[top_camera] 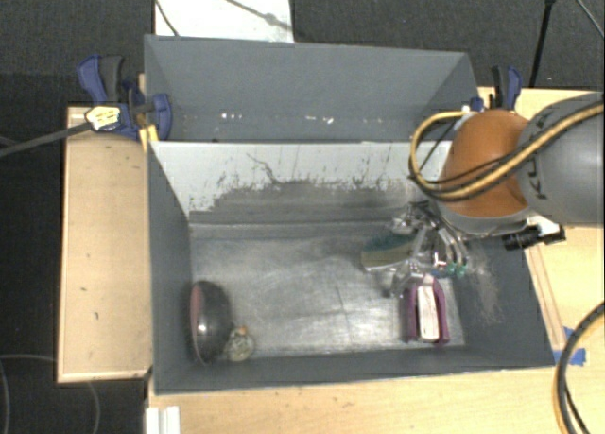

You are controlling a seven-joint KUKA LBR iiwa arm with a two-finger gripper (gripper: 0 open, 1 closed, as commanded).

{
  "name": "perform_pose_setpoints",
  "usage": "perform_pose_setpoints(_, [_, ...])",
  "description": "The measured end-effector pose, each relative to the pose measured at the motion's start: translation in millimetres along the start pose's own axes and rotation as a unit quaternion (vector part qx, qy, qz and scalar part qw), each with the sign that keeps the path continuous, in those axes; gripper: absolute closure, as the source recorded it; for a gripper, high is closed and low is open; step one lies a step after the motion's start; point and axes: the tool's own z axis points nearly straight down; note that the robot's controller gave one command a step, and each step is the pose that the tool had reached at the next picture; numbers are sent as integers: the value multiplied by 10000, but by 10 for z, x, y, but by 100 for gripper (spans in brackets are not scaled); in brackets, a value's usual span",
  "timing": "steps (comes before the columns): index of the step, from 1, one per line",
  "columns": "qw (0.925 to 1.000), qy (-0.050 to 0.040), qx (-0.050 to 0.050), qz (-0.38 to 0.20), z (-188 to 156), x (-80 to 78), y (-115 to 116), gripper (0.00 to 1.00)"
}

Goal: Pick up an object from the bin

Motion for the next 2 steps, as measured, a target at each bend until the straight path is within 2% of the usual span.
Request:
perform_pose_setpoints(1, [10000,-19,-1,-5,-38,-17,19,100])
perform_pose_setpoints(2, [10000,-1,1,-1,-5,-2,18,0])
